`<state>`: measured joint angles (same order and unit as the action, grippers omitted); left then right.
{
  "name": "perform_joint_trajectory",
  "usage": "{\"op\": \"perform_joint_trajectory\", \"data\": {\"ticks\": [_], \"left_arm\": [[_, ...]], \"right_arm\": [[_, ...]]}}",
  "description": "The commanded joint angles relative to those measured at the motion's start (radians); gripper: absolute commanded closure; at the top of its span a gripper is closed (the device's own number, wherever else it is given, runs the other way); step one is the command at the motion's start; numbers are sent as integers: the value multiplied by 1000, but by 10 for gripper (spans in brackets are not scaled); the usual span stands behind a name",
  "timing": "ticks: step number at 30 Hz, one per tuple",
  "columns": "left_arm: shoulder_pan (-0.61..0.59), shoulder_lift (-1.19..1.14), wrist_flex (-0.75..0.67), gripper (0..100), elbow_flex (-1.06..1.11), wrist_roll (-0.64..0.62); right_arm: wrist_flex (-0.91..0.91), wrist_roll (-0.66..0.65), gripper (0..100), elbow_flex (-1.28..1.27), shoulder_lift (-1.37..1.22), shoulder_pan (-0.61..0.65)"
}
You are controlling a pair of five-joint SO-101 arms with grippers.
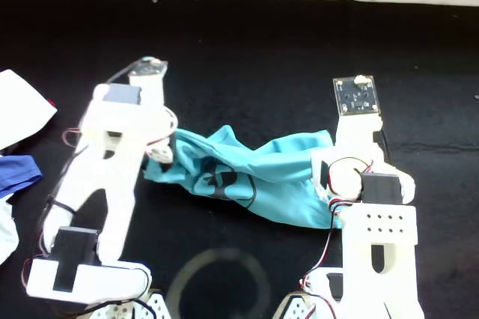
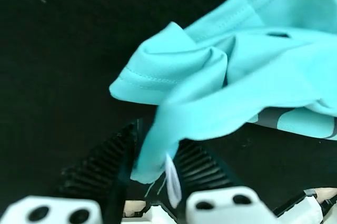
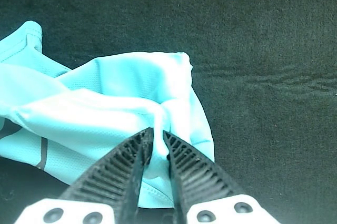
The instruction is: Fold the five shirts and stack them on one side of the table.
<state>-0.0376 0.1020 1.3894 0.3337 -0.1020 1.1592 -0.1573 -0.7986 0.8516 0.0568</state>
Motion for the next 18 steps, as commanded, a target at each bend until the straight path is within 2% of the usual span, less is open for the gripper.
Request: {"op": "perform_joint_trajectory", "data": {"ticks": [1, 3, 8, 14, 18], "left_arm": [[-36, 2, 14, 938, -70, 38], [-50, 2, 15, 991, -102, 44], [-96, 4, 58, 992, -262, 91], [-180, 4, 172, 992, -572, 184], [-185, 4, 276, 992, -760, 262]], "right_arm": [[-18, -11, 993, 4, 27, -10], [-24, -6, 993, 13, 27, -13], [-51, -9, 993, 182, -28, -48], [74, -11, 993, 645, -300, -150], [208, -12, 993, 986, -432, -153]]}}
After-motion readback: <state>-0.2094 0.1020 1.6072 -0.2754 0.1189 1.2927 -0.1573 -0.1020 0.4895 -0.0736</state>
